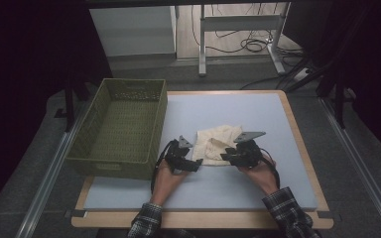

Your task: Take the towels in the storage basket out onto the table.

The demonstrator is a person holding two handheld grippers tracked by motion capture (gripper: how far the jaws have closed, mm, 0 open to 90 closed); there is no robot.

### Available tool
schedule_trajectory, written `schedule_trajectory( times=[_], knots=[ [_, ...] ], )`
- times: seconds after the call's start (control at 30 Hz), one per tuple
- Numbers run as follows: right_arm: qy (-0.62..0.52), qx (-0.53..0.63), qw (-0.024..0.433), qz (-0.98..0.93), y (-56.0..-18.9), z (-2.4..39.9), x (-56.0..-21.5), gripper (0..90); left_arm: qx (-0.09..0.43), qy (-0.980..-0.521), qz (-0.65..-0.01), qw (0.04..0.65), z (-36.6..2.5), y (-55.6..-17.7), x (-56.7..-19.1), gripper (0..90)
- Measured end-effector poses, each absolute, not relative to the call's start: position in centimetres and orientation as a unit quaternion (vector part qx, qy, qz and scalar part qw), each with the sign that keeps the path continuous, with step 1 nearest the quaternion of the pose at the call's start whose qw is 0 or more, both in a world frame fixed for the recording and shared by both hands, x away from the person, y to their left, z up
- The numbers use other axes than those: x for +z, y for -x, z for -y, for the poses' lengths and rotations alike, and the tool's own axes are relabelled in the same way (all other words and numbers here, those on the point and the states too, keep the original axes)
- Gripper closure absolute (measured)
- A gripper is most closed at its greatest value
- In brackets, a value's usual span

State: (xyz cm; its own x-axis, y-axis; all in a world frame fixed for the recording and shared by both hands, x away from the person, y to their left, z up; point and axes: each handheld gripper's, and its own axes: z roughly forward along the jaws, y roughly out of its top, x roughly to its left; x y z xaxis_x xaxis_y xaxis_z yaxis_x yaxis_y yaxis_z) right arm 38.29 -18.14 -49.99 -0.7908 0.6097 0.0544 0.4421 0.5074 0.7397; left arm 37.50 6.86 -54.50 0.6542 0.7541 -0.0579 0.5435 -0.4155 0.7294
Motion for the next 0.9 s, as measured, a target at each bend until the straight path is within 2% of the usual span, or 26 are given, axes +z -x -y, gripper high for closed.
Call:
schedule_trajectory(
  times=[0.17,0.27,0.33,0.47,0.57,0.77,0.9],
  knots=[
    [-0.288,0.389,0.098,-0.869,-38.6,15.7,-51.1,59.0,0.141,-0.83,-0.391,0.373,-6.9,-37.5,-54.5,17.2],
    [-0.277,0.371,0.116,-0.879,-38.6,14.5,-51.8,59.8,0.141,-0.829,-0.391,0.373,-6.9,-37.5,-54.5,17.3],
    [-0.275,0.352,0.138,-0.884,-38.6,14.1,-52.2,64.4,0.143,-0.829,-0.39,0.373,-6.9,-37.5,-54.5,17.7],
    [-0.281,0.351,0.151,-0.88,-38.8,14.4,-52.3,81.2,0.146,-0.828,-0.389,0.377,-6.9,-37.4,-54.5,21.4],
    [-0.286,0.356,0.153,-0.876,-38.9,15.1,-51.8,85.5,0.144,-0.83,-0.381,0.382,-6.9,-37.2,-54.4,29.4],
    [-0.312,0.385,0.161,-0.853,-39.1,18.2,-49.7,85.6,0.138,-0.836,-0.359,0.391,-6.8,-37.0,-54.3,45.8],
    [-0.335,0.397,0.169,-0.838,-39.4,21.0,-48.5,85.5,0.132,-0.841,-0.345,0.395,-6.7,-36.8,-54.3,61.3]
  ],
)
